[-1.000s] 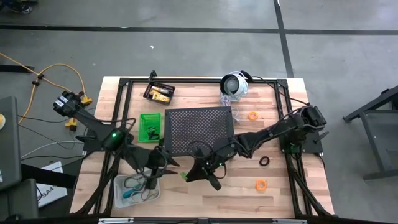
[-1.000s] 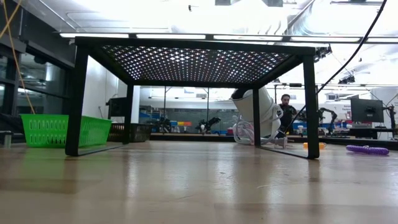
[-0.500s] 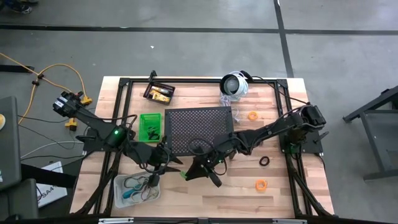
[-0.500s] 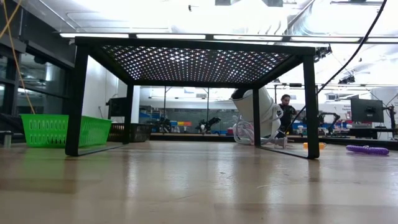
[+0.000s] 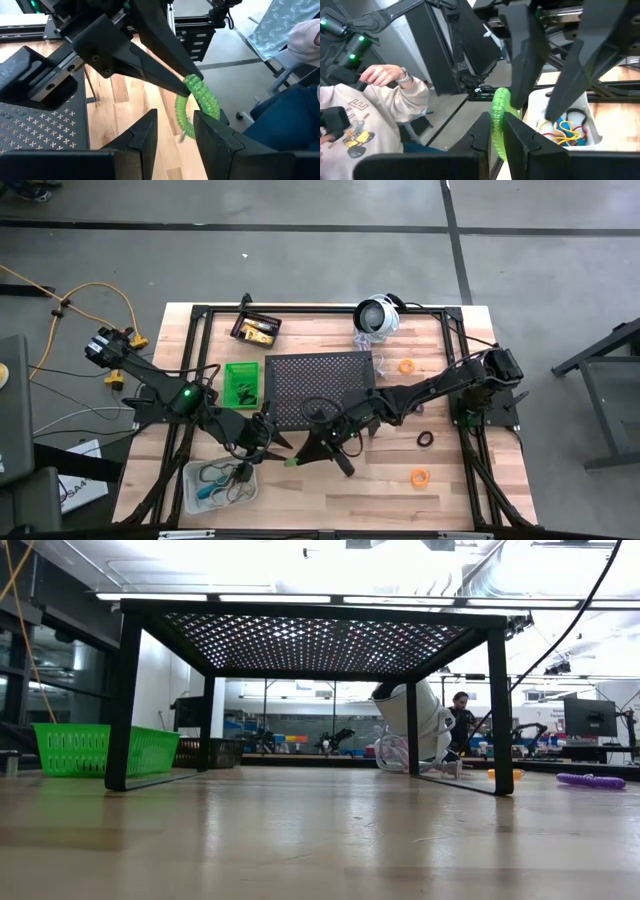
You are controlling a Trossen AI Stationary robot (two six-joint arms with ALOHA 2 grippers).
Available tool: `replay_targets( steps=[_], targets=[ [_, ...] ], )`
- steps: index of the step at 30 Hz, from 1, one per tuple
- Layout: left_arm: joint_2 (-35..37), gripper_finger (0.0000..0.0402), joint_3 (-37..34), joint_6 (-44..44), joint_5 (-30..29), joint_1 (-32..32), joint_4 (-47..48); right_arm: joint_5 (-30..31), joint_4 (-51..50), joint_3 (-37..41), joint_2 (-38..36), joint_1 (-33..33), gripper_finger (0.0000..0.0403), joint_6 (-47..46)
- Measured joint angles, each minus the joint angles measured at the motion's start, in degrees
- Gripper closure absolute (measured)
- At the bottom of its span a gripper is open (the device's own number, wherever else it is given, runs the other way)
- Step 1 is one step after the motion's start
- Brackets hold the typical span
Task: Pick & Place Office Desk Supplies
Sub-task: Put the green spring keychain into the green bin
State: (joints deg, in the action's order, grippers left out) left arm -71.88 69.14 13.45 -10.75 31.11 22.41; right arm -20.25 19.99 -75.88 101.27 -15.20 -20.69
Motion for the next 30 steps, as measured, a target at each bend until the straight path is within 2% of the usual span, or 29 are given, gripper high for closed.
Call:
replay_targets(
  steps=[7,18,22,30],
  targets=[
    [0.0,0.0279,0.0,0.0,0.0,0.1,0.0,-2.2,-0.3,0.0,0.0,-0.7,0.0378,-1.7],
    [0.0,0.0279,0.0,0.0,0.5,0.2,0.0,-2.2,-0.3,0.0,0.0,-2.1,0.0378,-1.7],
    [0.0,0.0279,0.0,0.0,2.6,0.2,0.0,-2.2,-0.3,0.0,0.0,-1.6,0.0378,-1.7],
    [0.0,0.0279,0.0,-0.4,2.7,0.2,-0.3,-2.2,-0.3,0.0,0.0,-0.4,0.0378,-1.6]
  ],
)
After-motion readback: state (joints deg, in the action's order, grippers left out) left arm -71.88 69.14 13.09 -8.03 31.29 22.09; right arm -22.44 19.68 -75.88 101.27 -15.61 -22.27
